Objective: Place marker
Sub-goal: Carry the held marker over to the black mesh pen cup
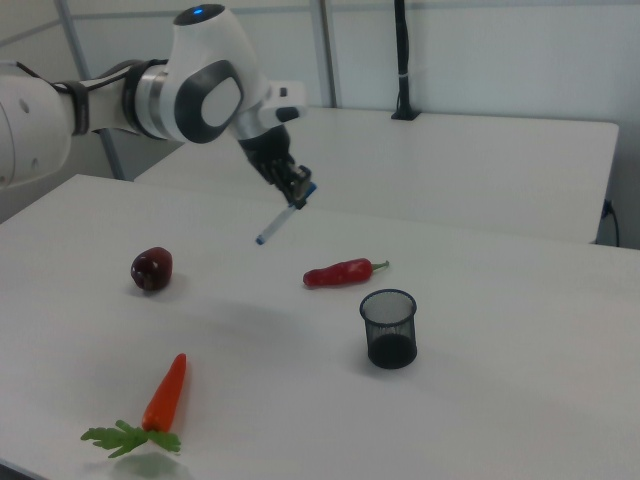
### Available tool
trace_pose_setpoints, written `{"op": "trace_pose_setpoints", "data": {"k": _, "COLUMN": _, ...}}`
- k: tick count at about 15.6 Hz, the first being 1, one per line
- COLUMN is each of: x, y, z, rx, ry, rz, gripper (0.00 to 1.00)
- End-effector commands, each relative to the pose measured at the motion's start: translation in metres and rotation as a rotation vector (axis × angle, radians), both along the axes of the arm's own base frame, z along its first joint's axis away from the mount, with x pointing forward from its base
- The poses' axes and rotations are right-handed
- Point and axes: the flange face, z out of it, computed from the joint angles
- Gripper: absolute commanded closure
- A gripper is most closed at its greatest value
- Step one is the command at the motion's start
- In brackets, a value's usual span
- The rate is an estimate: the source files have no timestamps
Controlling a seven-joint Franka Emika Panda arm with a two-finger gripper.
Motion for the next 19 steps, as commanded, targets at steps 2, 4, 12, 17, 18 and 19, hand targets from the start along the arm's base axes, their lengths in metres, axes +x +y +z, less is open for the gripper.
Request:
{"op": "trace_pose_setpoints", "data": {"k": 2, "x": -0.002, "y": -0.081, "z": 0.023, "rx": -0.067, "ry": -0.145, "rz": -0.048, "gripper": 0.94}}
{"op": "trace_pose_setpoints", "data": {"k": 4, "x": -0.005, "y": -0.112, "z": 0.025, "rx": -0.095, "ry": -0.182, "rz": -0.068, "gripper": 0.94}}
{"op": "trace_pose_setpoints", "data": {"k": 12, "x": -0.023, "y": -0.182, "z": -0.023, "rx": -0.156, "ry": -0.181, "rz": -0.090, "gripper": 0.94}}
{"op": "trace_pose_setpoints", "data": {"k": 17, "x": -0.020, "y": -0.186, "z": -0.064, "rx": -0.146, "ry": -0.122, "rz": -0.086, "gripper": 0.93}}
{"op": "trace_pose_setpoints", "data": {"k": 18, "x": -0.017, "y": -0.184, "z": -0.068, "rx": -0.146, "ry": -0.135, "rz": -0.085, "gripper": 0.93}}
{"op": "trace_pose_setpoints", "data": {"k": 19, "x": -0.015, "y": -0.184, "z": -0.069, "rx": -0.149, "ry": -0.156, "rz": -0.086, "gripper": 0.93}}
